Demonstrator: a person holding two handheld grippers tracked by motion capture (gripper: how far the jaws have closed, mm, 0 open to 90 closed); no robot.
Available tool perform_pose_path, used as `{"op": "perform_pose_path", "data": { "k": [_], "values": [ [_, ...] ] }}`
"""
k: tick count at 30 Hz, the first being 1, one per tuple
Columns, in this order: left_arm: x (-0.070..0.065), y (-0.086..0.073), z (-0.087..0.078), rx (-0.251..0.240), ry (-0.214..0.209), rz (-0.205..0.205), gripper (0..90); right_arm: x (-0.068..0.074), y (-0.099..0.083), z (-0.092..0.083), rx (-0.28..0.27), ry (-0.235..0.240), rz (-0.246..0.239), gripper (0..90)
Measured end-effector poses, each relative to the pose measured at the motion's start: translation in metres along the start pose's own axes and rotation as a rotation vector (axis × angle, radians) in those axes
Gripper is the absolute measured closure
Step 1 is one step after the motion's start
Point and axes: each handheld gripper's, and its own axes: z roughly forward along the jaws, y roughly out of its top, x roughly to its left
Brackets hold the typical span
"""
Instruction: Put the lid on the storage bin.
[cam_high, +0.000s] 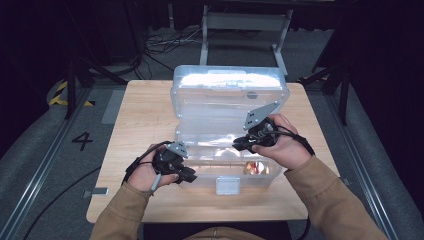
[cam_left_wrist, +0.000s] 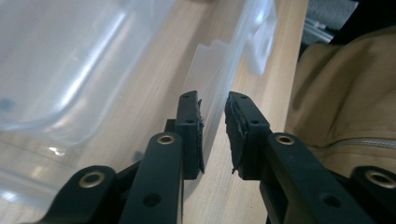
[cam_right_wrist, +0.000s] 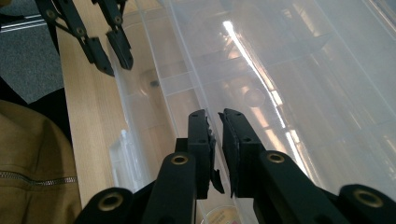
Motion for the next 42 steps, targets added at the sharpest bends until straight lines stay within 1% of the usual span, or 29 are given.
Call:
{"op": "perform_pose_path", "data": {
  "k": [1, 2, 3, 4, 6, 7, 8, 9, 11, 13, 17, 20, 21, 23, 24, 25, 26, 27, 29, 30, 31, 32, 33, 40, 42],
  "values": [
    [0.000, -0.001, -0.009, -0.044, -0.011, -0.008, 80.1, 0.000, 0.000, 0.000, 0.001, 0.001, -0.003, 82.0],
    [0.000, -0.001, -0.009, -0.044, -0.011, -0.008, 80.2, 0.000, 0.000, 0.000, 0.001, 0.001, -0.003, 82.0],
    [0.000, -0.002, -0.017, -0.067, 0.003, -0.014, 80.5, 0.000, 0.000, 0.001, 0.001, 0.003, -0.004, 82.0],
    [0.001, -0.003, -0.020, -0.075, 0.013, -0.017, 80.7, 0.001, 0.000, 0.001, 0.001, 0.004, -0.004, 82.0],
    [0.001, -0.004, -0.026, -0.096, 0.017, -0.022, 81.1, 0.001, 0.000, 0.001, 0.002, 0.005, -0.008, 82.0],
    [0.001, -0.004, -0.028, -0.104, 0.020, -0.023, 81.3, 0.001, 0.000, 0.001, 0.003, 0.004, -0.011, 82.0],
    [0.001, -0.004, -0.031, -0.120, 0.032, -0.023, 81.6, 0.001, 0.000, 0.001, 0.003, 0.005, -0.012, 81.9],
    [0.001, -0.004, -0.031, -0.120, 0.032, -0.023, 81.9, 0.001, 0.000, 0.001, 0.002, 0.004, -0.012, 81.9],
    [-0.001, -0.003, -0.035, -0.161, 0.053, -0.024, 83.2, 0.002, 0.000, 0.001, 0.004, 0.004, -0.011, 81.8],
    [-0.003, -0.002, -0.038, -0.192, 0.068, -0.015, 83.9, 0.002, -0.001, 0.001, 0.003, 0.006, -0.011, 81.8],
    [-0.008, 0.002, -0.045, -0.256, 0.089, -0.004, 85.1, 0.003, -0.002, 0.002, -0.001, 0.004, -0.007, 81.8],
    [-0.010, 0.004, -0.051, -0.322, 0.108, -0.010, 85.5, 0.004, -0.003, 0.002, -0.002, 0.004, -0.007, 81.7],
    [-0.010, 0.005, -0.053, -0.341, 0.123, -0.015, 85.6, 0.004, -0.003, 0.002, -0.003, 0.005, -0.006, 81.7],
    [-0.009, 0.006, -0.055, -0.381, 0.142, -0.045, 85.6, 0.005, -0.004, 0.002, -0.004, 0.003, -0.004, 81.6],
    [-0.008, 0.006, -0.057, -0.401, 0.164, -0.065, 85.8, 0.005, -0.004, 0.002, -0.005, 0.002, -0.005, 81.5],
    [-0.007, 0.006, -0.057, -0.416, 0.171, -0.082, 86.2, 0.005, -0.005, 0.002, -0.005, 0.004, -0.005, 81.5],
    [-0.005, 0.006, -0.058, -0.423, 0.179, -0.084, 86.5, 0.006, -0.005, 0.002, -0.006, 0.004, -0.003, 81.5],
    [-0.004, 0.006, -0.059, -0.433, 0.184, -0.095, 86.7, 0.006, -0.005, 0.002, -0.005, 0.005, -0.003, 81.5],
    [-0.002, 0.006, -0.060, -0.455, 0.178, -0.103, 88.8, 0.006, -0.006, 0.003, -0.008, 0.006, -0.004, 81.6],
    [-0.002, 0.006, -0.061, -0.469, 0.192, -0.108, 89.1, 0.007, -0.007, 0.003, -0.008, 0.007, -0.001, 81.7],
    [-0.002, 0.007, -0.061, -0.469, 0.219, -0.114, 88.9, 0.007, -0.007, 0.003, -0.009, 0.011, 0.002, 81.6],
    [-0.001, 0.007, -0.062, -0.478, 0.229, -0.121, 89.1, 0.007, -0.008, 0.003, -0.008, 0.012, -0.001, 81.6],
    [-0.001, 0.007, -0.062, -0.497, 0.230, -0.136, 89.2, 0.008, -0.008, 0.003, -0.009, 0.013, 0.000, 81.5],
    [0.002, 0.008, -0.066, -0.566, 0.294, -0.171, 89.8, 0.014, -0.016, 0.006, -0.025, 0.026, 0.019, 81.4],
    [0.003, 0.008, -0.067, -0.563, 0.297, -0.175, 89.9, 0.016, -0.018, 0.007, -0.023, 0.025, 0.016, 81.3]
  ]
}}
